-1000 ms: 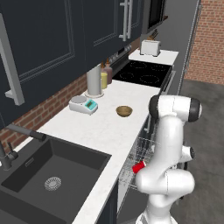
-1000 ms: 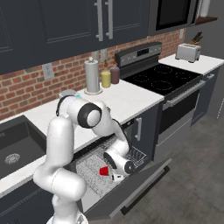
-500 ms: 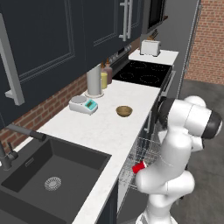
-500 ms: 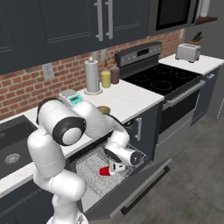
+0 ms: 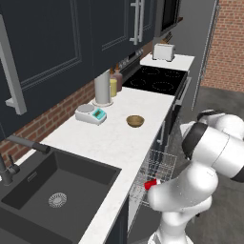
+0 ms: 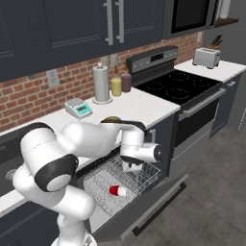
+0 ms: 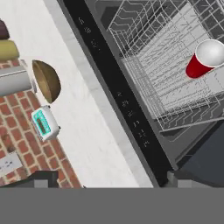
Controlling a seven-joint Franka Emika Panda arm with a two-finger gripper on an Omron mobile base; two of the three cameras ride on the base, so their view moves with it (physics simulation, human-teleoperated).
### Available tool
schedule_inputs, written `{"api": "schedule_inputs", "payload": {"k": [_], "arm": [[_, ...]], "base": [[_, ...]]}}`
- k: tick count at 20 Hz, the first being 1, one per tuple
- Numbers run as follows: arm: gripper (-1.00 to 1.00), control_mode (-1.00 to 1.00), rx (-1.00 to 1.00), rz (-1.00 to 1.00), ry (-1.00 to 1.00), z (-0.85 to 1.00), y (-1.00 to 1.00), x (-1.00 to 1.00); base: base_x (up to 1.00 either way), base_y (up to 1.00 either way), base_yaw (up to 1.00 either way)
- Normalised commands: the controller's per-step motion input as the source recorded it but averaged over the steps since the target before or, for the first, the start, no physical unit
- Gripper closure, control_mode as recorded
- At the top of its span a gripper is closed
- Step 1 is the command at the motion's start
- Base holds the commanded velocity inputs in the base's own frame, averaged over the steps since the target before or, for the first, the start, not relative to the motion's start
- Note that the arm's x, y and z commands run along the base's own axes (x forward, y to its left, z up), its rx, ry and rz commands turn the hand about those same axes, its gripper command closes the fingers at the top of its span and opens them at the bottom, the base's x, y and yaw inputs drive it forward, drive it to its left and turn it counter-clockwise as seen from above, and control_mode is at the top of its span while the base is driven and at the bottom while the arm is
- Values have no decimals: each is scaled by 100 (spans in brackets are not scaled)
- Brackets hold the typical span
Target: Pick up the cup and bowl from the counter, place them in the dishwasher, and close the dishwasher door.
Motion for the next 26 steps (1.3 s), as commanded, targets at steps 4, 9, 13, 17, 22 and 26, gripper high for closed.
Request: {"api": "schedule_inputs", "payload": {"k": [4, 9, 13, 17, 22, 26], "arm": [[-100, -100, 4, 10, 6, 76, 1, 40], [-100, -100, 0, 6, 11, 15, 20, 86], [-100, -100, 0, 2, 10, 0, 20, 92], [-100, -100, -1, 0, 9, 0, 2, 71], [-100, -100, 0, 0, 10, -3, 0, 56], [-100, -100, -1, 0, 11, -17, 2, 43]], "base": [[0, 0, 0], [0, 0, 0], [0, 0, 0], [0, 0, 0], [0, 0, 0], [0, 0, 0]]}}
